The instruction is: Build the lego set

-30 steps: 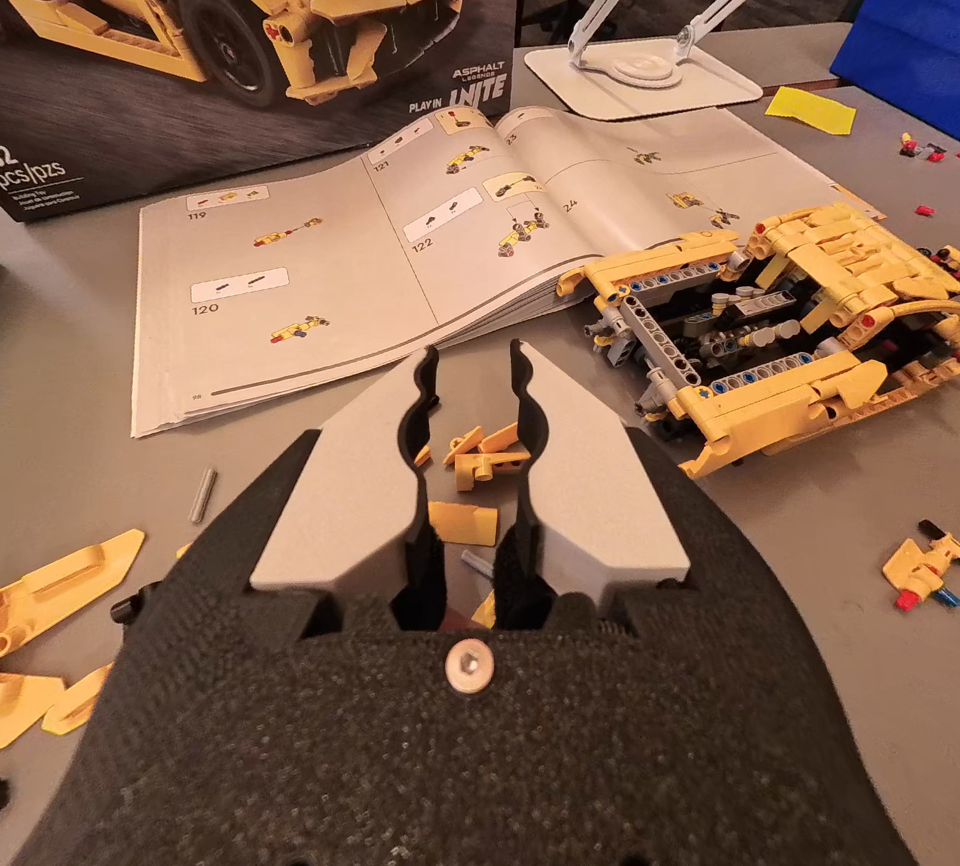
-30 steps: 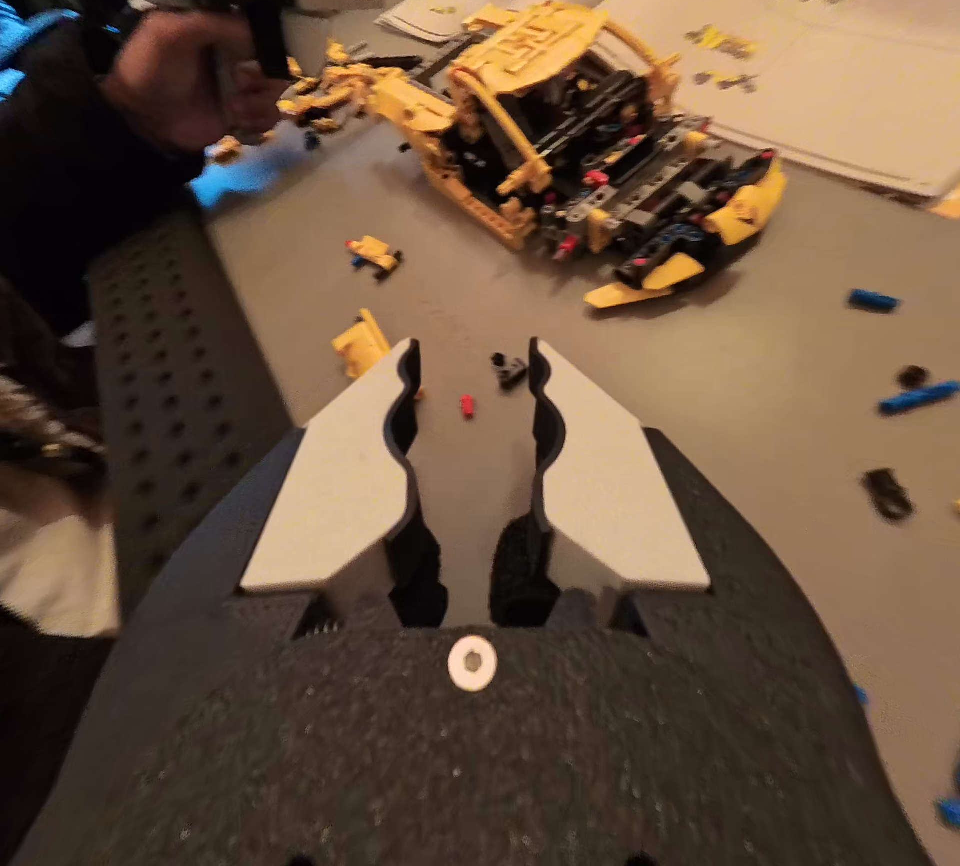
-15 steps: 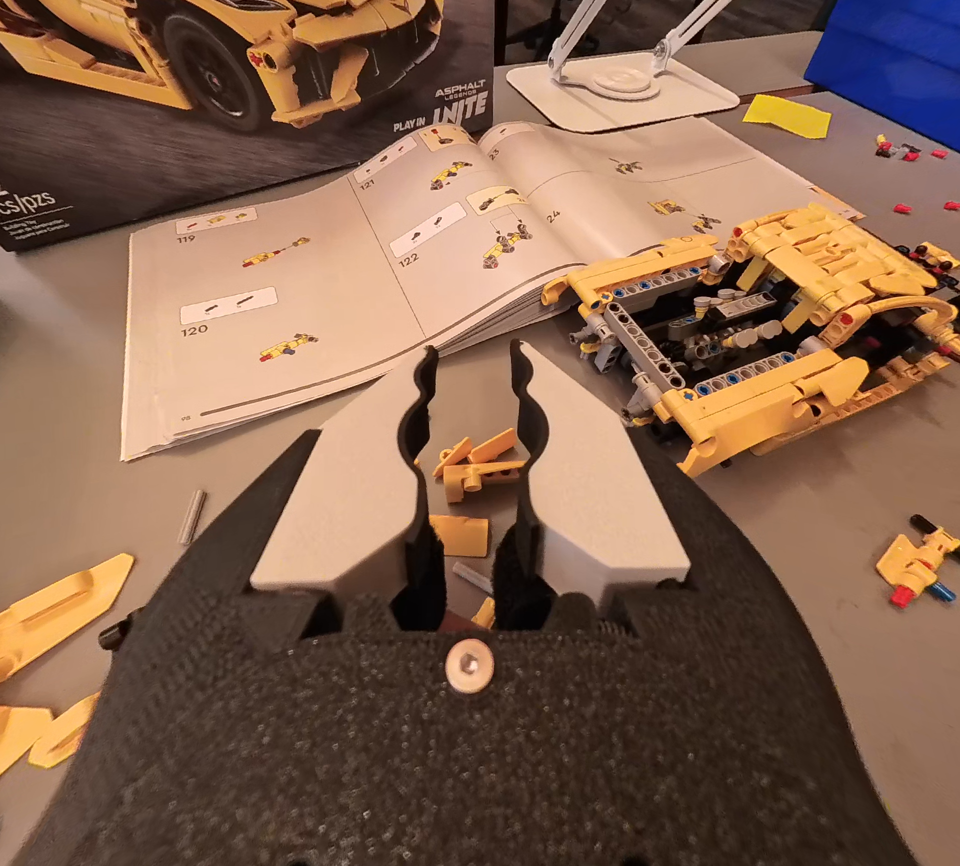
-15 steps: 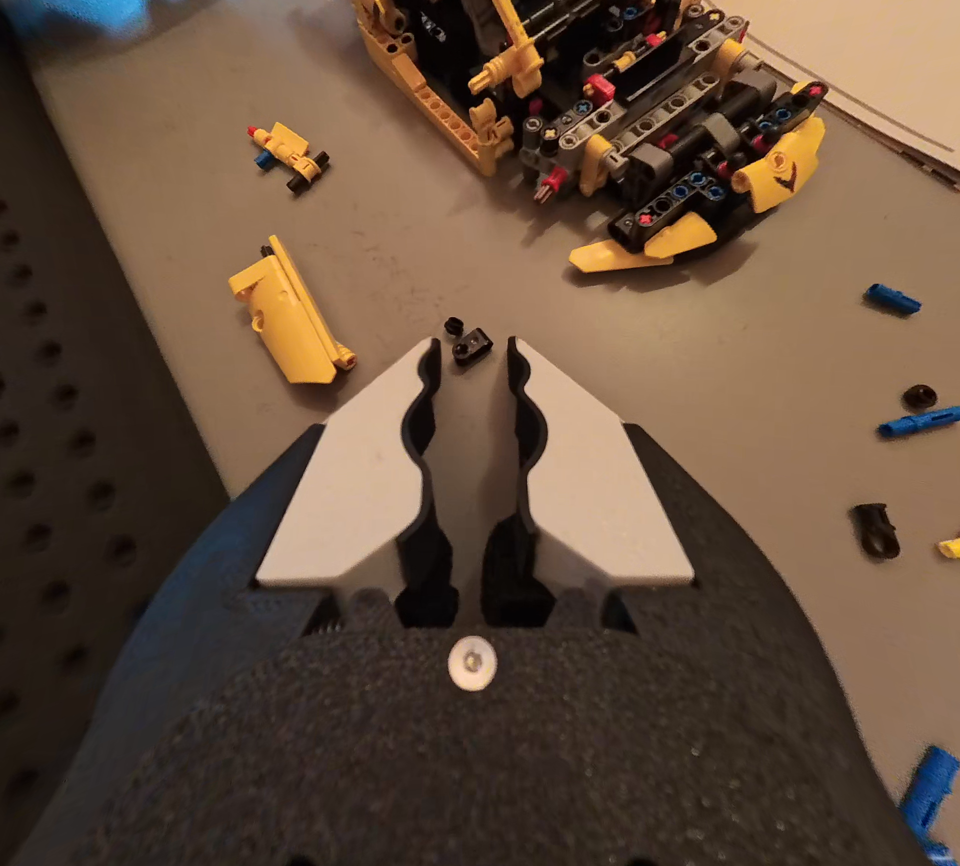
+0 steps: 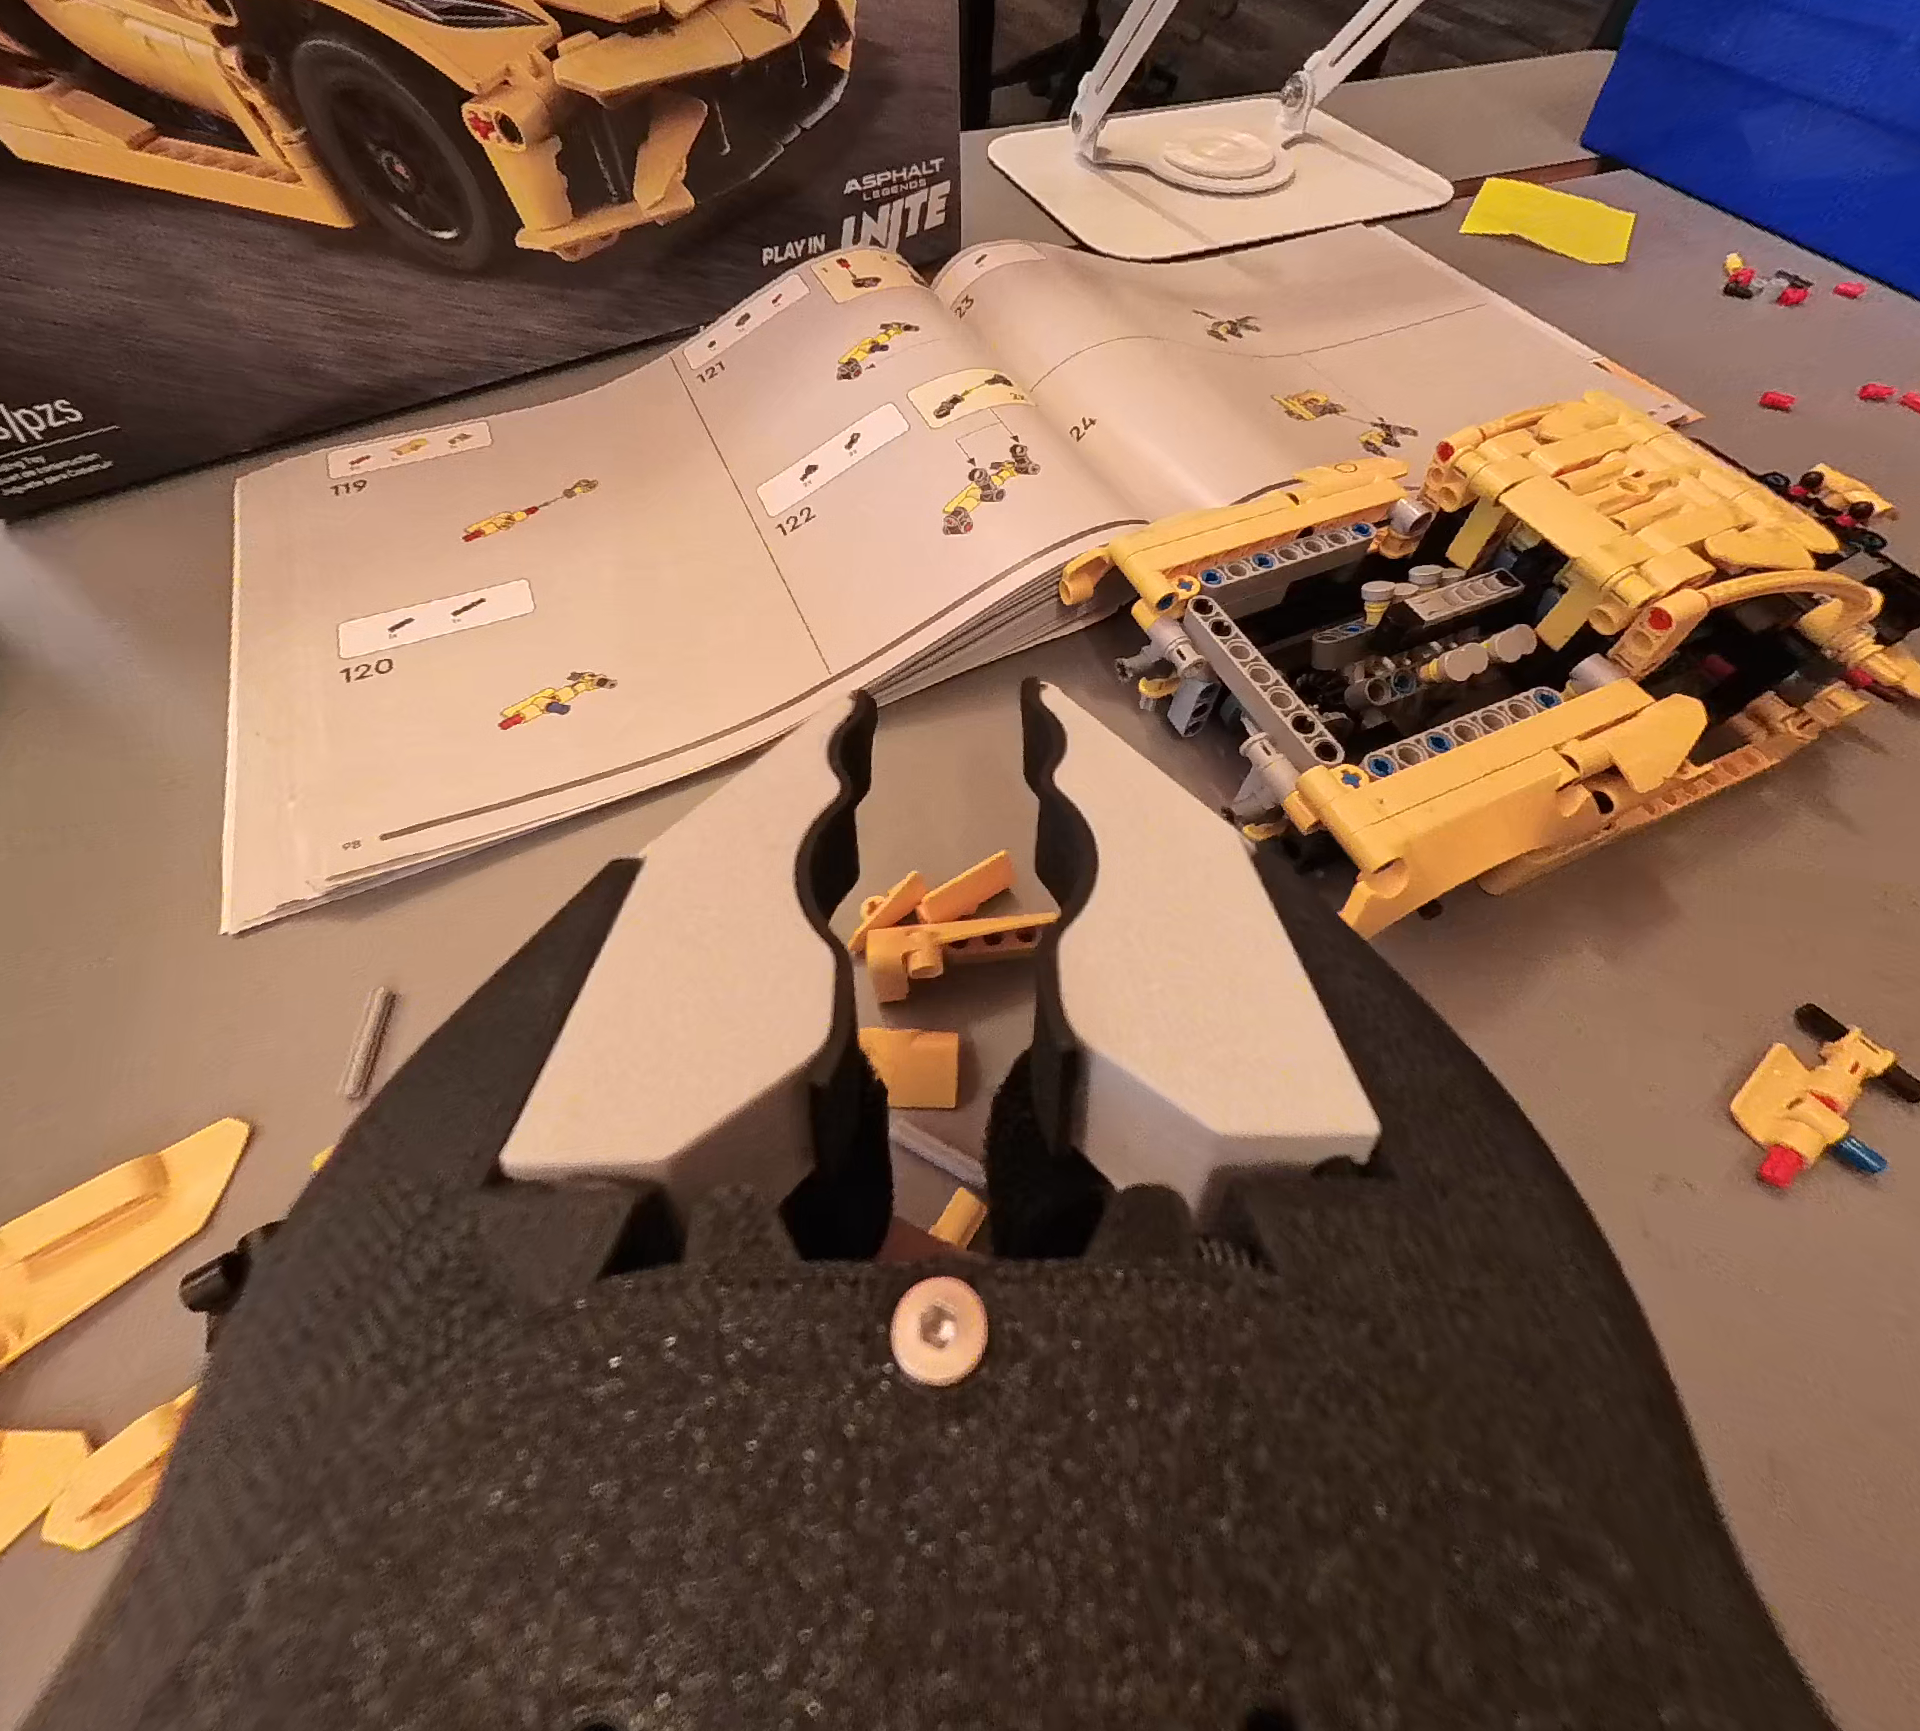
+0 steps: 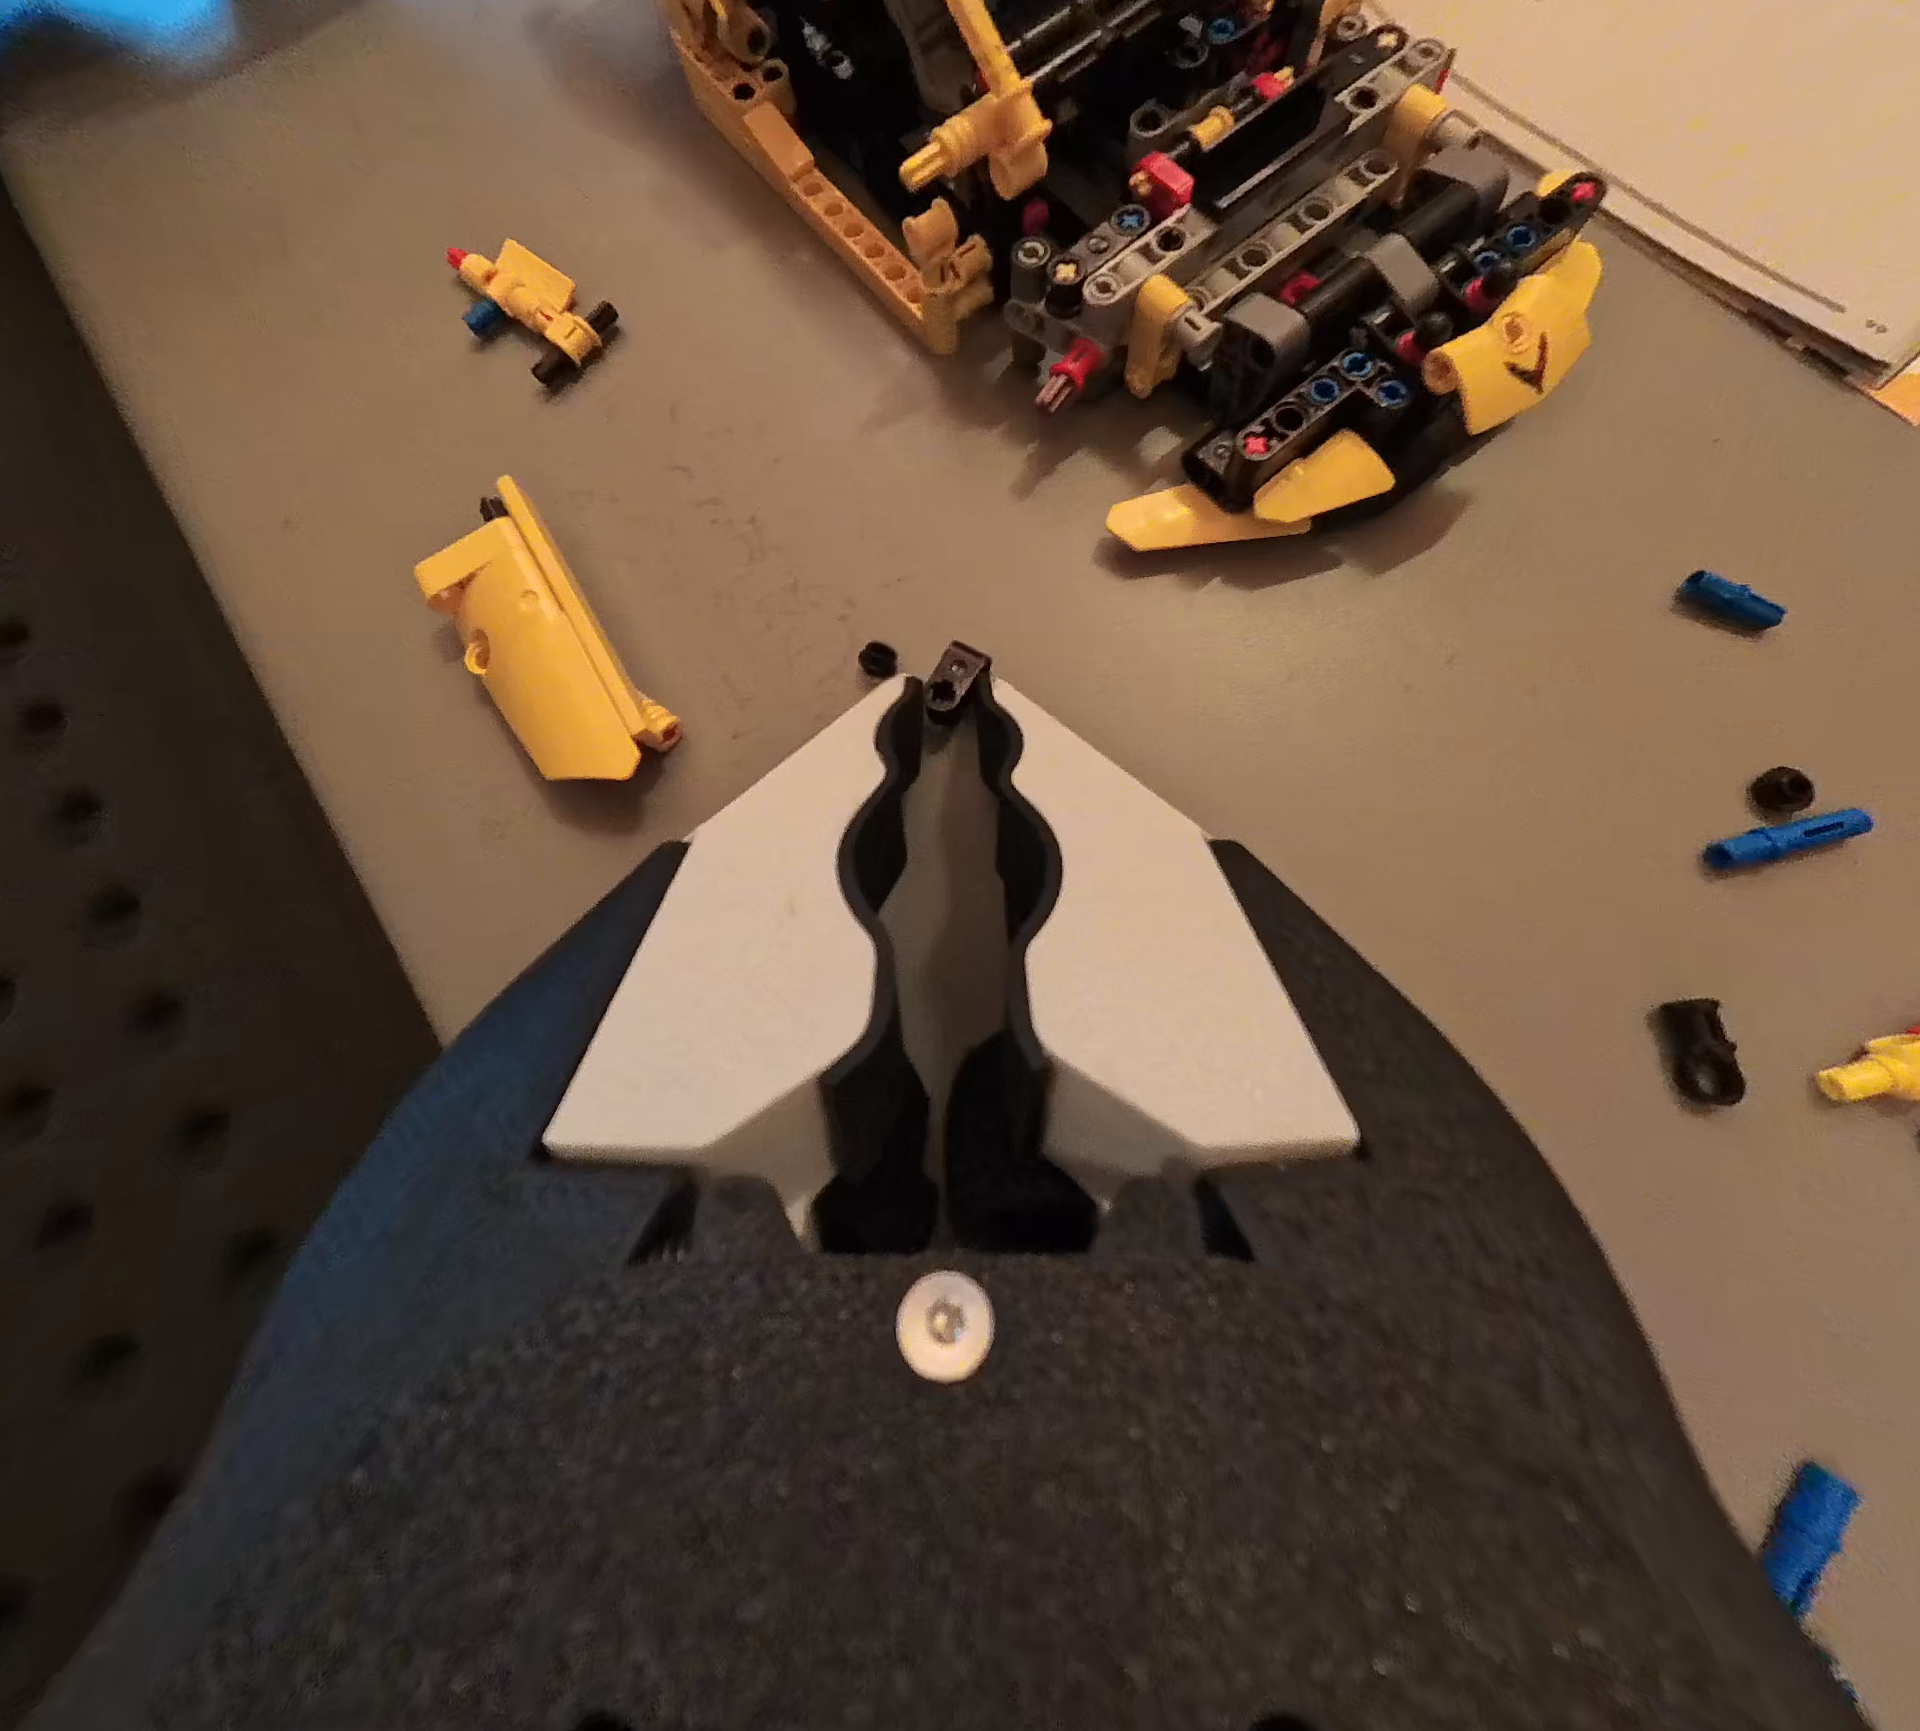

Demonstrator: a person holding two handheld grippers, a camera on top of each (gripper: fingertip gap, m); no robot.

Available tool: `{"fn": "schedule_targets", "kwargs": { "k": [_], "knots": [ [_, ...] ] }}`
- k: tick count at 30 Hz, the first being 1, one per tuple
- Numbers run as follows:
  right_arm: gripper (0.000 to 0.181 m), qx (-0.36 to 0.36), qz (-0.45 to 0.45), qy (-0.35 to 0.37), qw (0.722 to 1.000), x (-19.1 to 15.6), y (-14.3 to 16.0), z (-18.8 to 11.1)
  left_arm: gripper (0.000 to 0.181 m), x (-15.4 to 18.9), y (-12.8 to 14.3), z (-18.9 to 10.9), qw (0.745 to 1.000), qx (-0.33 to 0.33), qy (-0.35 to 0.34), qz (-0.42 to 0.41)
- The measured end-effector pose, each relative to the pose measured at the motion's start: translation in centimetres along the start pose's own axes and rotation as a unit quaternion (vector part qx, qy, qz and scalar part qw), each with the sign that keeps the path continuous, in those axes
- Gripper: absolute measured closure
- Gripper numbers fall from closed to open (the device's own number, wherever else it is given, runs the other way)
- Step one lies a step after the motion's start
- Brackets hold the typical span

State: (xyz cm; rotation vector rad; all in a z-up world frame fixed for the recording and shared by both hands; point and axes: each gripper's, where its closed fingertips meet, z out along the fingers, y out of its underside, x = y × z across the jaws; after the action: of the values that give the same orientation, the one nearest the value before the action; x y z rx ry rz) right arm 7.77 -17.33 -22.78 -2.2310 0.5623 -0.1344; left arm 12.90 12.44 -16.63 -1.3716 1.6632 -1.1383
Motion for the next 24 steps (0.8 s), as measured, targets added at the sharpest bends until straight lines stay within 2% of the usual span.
{"fn": "schedule_targets", "kwargs": {
  "k": [3,5,10,13,15,17,18,19,20,22,24],
  "knots": [
    [0.173,0.03,0.013,0.007,0.999,0.5,-1.6,-0.6,0.153,0.3,0.1,0.1,1.0,-0.003,0.012,-0.011],
    [0.173,0.059,0.028,-0.006,0.998,0.4,-3.8,-0.9,0.153,0.8,-0.1,0.0,0.999,0.001,0.032,-0.029],
    [0.173,0.16,0.079,-0.15,0.972,-2.4,-14.1,-0.7,0.153,3.6,-1.3,-0.9,0.994,0.03,0.103,-0.03],
    [0.173,0.205,0.125,-0.284,0.928,-5.5,-20.5,-0.7,0.153,7.9,-2.2,-2.9,0.971,0.047,0.232,-0.036],
    [0.173,0.224,0.176,-0.376,0.882,-7.1,-23.4,-0.6,0.153,9.6,-3.6,-4.6,0.948,0.08,0.302,-0.065],
    [0.173,0.248,0.233,-0.465,0.817,-8.4,-25.4,-0.8,0.153,9.6,-5.0,-5.6,0.936,0.116,0.32,-0.093],
    [0.174,0.253,0.247,-0.476,0.805,-8.6,-25.7,-0.2,0.153,9.5,-5.6,-6.0,0.93,0.129,0.327,-0.105],
    [0.173,0.25,0.237,-0.46,0.818,-8.9,-25.4,0.9,0.153,9.4,-6.0,-6.3,0.924,0.138,0.334,-0.12],
    [0.173,0.243,0.208,-0.421,0.849,-9.2,-24.6,2.3,0.153,9.4,-6.3,-6.5,0.918,0.143,0.342,-0.138],
    [0.173,0.229,0.117,-0.319,0.912,-9.4,-23.1,4.4,0.153,9.1,-6.5,-6.4,0.91,0.142,0.351,-0.17],
    [0.174,0.22,0.005,-0.221,0.95,-9.6,-22.3,5.2,0.153,8.9,-6.4,-6.1,0.907,0.135,0.35,-0.192]
  ]
}}
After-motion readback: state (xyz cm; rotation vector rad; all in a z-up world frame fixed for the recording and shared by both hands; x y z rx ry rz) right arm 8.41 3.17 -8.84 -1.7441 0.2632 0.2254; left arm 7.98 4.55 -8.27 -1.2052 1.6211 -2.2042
